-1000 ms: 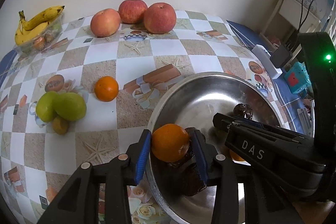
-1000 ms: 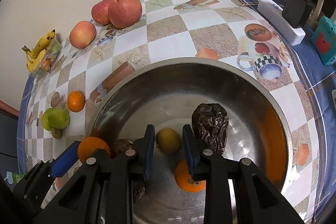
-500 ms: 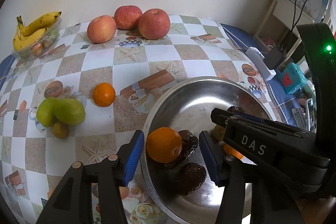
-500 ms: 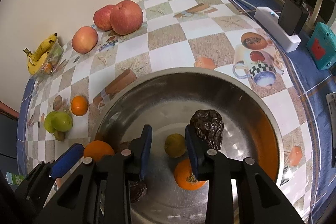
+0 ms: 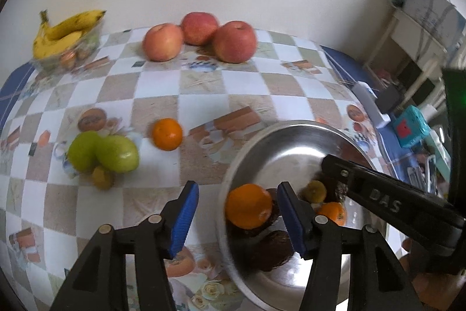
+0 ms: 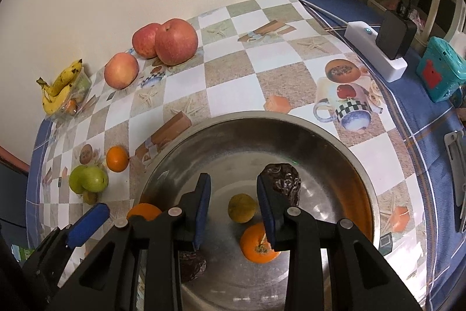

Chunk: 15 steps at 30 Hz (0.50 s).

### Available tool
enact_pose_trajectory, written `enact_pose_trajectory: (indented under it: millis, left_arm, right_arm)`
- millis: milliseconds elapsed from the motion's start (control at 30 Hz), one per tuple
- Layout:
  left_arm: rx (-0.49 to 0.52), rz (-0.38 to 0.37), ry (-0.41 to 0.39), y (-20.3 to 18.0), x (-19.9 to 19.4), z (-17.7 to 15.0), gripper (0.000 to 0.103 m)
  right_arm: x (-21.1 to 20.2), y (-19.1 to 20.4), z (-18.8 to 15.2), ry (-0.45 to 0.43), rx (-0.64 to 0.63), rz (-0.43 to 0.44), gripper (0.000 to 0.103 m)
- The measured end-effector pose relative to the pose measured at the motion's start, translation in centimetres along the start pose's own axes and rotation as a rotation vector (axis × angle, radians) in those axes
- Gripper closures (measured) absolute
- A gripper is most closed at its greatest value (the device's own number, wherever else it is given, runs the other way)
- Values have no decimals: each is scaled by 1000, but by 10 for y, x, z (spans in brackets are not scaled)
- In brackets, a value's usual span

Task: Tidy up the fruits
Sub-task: 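Withdraw both grippers from the bowl toward the pears and orange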

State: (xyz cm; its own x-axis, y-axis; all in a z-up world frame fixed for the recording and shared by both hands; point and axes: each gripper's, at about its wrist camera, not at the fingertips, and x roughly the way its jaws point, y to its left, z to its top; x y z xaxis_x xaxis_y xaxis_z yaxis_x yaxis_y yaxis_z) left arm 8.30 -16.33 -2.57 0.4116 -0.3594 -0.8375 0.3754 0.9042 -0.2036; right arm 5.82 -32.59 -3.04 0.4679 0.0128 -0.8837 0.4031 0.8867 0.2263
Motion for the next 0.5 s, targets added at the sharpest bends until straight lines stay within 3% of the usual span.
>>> enact_pose_trajectory:
  millis: [200, 367, 500]
  left_arm:
    - [-72, 20, -3, 19, -3, 3, 41]
    - [-140, 132, 8, 44, -4, 4, 41]
    - [-204, 168, -5, 68, -9, 6, 41]
  right_arm:
    - [0, 1, -1, 1, -5, -6, 69]
    - [2, 7, -2, 9, -24, 6, 69]
    - [4, 12, -3, 17, -35, 14, 69]
